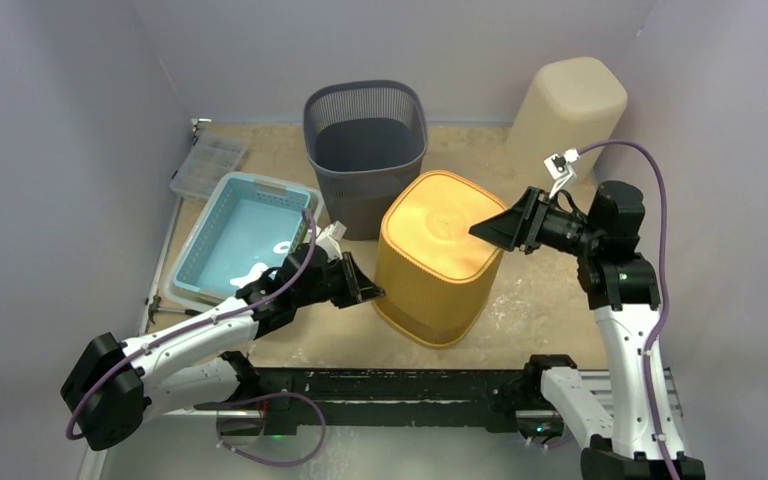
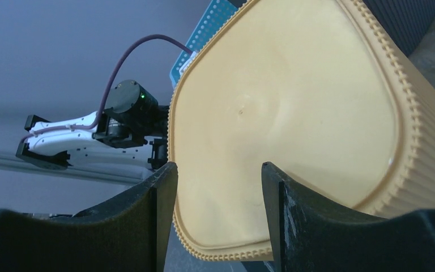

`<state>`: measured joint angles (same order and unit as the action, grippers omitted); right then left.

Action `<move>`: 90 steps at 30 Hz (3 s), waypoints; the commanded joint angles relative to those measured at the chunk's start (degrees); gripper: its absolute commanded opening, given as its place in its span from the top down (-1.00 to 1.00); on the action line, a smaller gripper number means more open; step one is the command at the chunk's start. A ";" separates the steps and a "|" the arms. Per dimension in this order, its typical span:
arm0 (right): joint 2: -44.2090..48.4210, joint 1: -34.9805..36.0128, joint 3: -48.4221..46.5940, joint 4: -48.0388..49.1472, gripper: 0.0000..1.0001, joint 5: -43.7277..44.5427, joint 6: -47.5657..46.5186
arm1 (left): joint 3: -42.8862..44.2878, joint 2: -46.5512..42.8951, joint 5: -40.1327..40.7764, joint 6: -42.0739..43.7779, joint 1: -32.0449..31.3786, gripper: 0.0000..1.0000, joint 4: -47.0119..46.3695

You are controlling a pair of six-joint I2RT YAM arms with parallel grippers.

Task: Turn the large container upside down
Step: Turn the container upside down at the center of the board, then move the container to the center of the board.

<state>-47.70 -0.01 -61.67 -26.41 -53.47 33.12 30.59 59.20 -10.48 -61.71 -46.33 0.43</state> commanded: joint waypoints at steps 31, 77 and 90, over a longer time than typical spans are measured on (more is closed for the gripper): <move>-3.93 0.10 -14.30 -15.69 -0.50 15.72 -10.07 | 21.92 -7.78 50.12 34.00 2.46 -0.83 34.23; -28.79 82.43 -39.04 -38.32 -0.69 96.96 7.59 | 17.49 -7.10 50.45 40.17 17.56 -0.95 26.64; -15.75 82.47 -29.86 -28.26 -0.74 89.55 6.40 | 17.56 -6.08 49.77 40.22 17.54 -0.94 26.48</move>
<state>-69.71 82.48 -94.35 -61.95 40.34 41.47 47.46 52.80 39.20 -22.72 -29.26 28.32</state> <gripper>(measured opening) 0.858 0.974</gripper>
